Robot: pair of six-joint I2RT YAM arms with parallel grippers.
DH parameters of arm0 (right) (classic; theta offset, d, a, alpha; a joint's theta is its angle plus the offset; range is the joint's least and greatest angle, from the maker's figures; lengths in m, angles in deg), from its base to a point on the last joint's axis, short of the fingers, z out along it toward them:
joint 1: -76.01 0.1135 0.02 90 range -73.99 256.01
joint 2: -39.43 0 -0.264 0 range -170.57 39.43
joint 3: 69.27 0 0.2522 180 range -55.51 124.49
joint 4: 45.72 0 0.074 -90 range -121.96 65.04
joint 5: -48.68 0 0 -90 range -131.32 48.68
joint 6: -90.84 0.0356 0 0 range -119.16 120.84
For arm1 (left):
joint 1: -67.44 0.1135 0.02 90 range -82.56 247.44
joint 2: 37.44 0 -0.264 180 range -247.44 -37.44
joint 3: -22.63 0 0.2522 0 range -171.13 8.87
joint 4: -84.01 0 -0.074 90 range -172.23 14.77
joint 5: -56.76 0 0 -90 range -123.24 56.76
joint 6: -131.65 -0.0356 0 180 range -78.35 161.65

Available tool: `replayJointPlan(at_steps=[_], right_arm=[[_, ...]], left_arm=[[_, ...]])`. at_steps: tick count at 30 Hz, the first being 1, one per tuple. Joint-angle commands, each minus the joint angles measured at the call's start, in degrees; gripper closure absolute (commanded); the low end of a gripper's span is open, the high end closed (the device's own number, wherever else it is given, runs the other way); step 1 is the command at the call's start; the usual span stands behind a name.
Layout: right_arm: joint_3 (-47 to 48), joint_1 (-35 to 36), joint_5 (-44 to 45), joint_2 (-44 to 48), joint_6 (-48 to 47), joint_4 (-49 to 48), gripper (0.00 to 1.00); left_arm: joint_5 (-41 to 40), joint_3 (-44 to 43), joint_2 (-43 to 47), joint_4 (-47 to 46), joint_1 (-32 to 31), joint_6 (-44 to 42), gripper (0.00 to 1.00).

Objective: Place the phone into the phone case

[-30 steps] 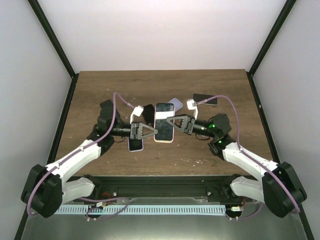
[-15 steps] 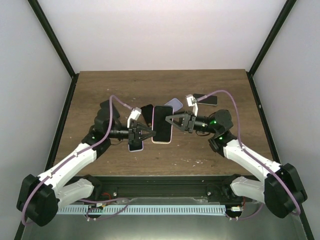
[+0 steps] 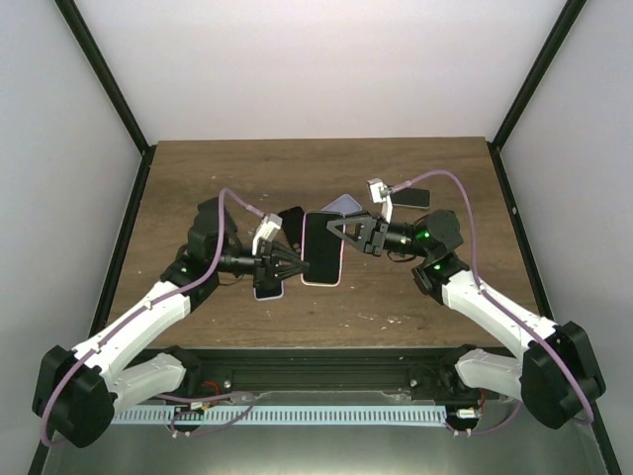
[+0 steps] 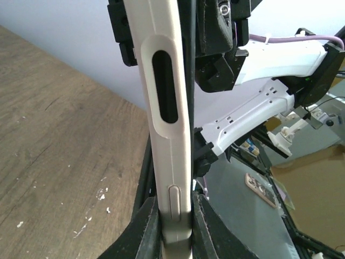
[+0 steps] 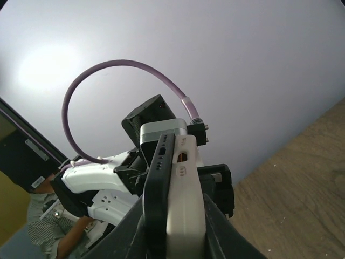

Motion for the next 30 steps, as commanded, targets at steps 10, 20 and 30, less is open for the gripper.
replayJointPlan(at_steps=[10,20,30], right_arm=[[0.1,0.6,-4.2,-1.2,-10.9,-0.5,0.90],[-1.1,0.7,-6.4,-0.4,-15.7,4.8,0.79],[-6.2,0.6,-7.7,1.8,-9.2,4.4,0.54]], left_arm=[[-1.9,-1.7,-2.9,-14.0,0.2,11.7,0.60],[0.4,0.6,-7.3,-27.9,0.5,21.4,0.86],[-1.3,0.9,-6.1,-29.0,0.5,16.7,0.90]])
